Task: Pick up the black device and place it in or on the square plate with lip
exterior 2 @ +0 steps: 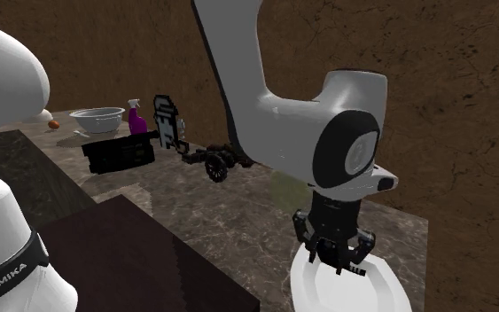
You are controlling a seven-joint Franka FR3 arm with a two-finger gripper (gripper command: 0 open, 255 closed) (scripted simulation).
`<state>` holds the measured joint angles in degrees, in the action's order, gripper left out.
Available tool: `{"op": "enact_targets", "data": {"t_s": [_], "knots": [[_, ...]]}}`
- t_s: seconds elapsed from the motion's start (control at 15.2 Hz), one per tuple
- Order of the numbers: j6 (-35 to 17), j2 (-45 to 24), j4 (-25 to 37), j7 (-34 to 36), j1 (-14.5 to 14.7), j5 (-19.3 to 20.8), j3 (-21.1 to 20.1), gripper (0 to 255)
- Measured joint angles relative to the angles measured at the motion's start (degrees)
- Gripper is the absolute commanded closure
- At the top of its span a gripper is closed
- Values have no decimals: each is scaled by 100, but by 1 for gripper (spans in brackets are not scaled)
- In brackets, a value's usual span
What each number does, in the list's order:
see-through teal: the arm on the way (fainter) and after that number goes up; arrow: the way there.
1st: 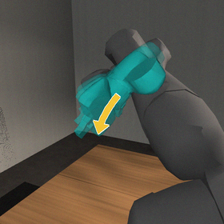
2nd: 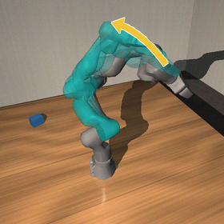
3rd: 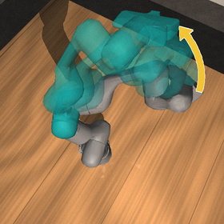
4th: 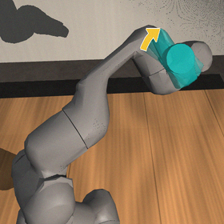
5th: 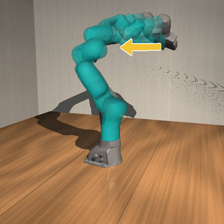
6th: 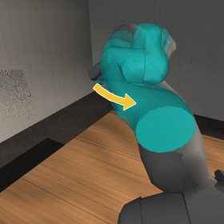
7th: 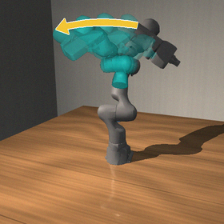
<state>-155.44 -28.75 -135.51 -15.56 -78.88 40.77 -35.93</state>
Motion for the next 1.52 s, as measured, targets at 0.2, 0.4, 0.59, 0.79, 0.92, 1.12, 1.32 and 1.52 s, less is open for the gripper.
{"op": "enact_targets", "data": {"t_s": [0.2,0.4,0.59,0.79,0.92,1.12,1.32,1.52], "knots": [[-123,-222,109,191,212,264,278,255],[-237,-434,217,363,404,497,530,255],[-371,-653,352,556,597,739,812,255],[-413,-689,357,605,636,796,875,0],[180,-550,569,595,948,763,796,0],[1662,-588,1311,577,1813,835,752,0],[2290,-719,1654,597,2215,950,797,0],[2275,-894,1741,672,2295,1102,912,0]]}}
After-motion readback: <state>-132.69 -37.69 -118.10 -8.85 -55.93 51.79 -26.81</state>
